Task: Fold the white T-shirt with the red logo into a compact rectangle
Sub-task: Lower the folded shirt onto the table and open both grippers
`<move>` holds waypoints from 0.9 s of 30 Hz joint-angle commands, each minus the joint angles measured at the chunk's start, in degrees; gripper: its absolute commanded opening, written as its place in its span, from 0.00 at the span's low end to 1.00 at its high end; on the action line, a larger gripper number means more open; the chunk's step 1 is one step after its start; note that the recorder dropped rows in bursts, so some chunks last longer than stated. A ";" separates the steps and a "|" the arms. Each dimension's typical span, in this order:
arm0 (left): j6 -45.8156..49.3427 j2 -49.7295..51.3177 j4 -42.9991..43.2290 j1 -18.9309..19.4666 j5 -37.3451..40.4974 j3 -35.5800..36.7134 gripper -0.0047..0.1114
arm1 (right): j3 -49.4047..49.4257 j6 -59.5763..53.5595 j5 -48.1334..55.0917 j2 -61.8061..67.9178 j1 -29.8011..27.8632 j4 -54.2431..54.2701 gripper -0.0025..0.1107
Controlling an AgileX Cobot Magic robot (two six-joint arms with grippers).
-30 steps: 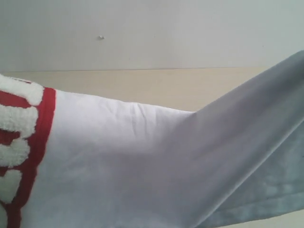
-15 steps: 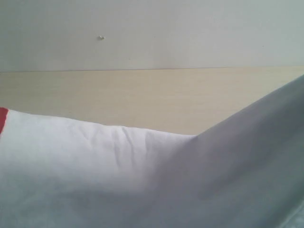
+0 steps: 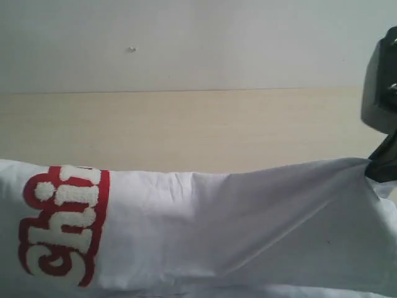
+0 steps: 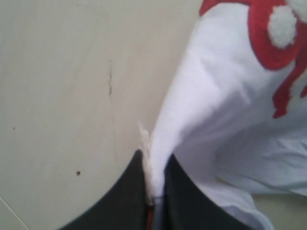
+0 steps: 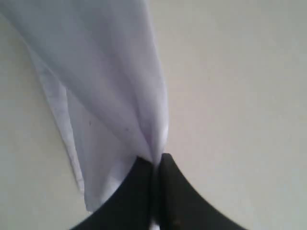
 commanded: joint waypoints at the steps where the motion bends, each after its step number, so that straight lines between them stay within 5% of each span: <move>1: -0.82 11.60 6.93 0.43 -11.85 0.77 0.04 | 1.01 0.24 -9.77 8.74 0.13 -5.90 0.02; 10: -2.39 30.92 10.48 10.55 -31.08 0.77 0.04 | 1.01 13.04 -26.14 27.35 -0.09 -21.48 0.02; 18: -7.08 38.03 9.53 17.20 -47.55 0.77 0.07 | 0.51 44.98 -38.58 40.47 -0.09 -44.71 0.02; 22: -8.69 39.21 9.53 17.19 -53.16 0.77 0.25 | 0.25 58.23 -40.94 42.53 -0.09 -53.78 0.11; 27: -8.60 40.44 10.18 17.19 -53.55 0.77 0.74 | 0.25 67.57 -40.27 42.68 -0.09 -65.63 0.48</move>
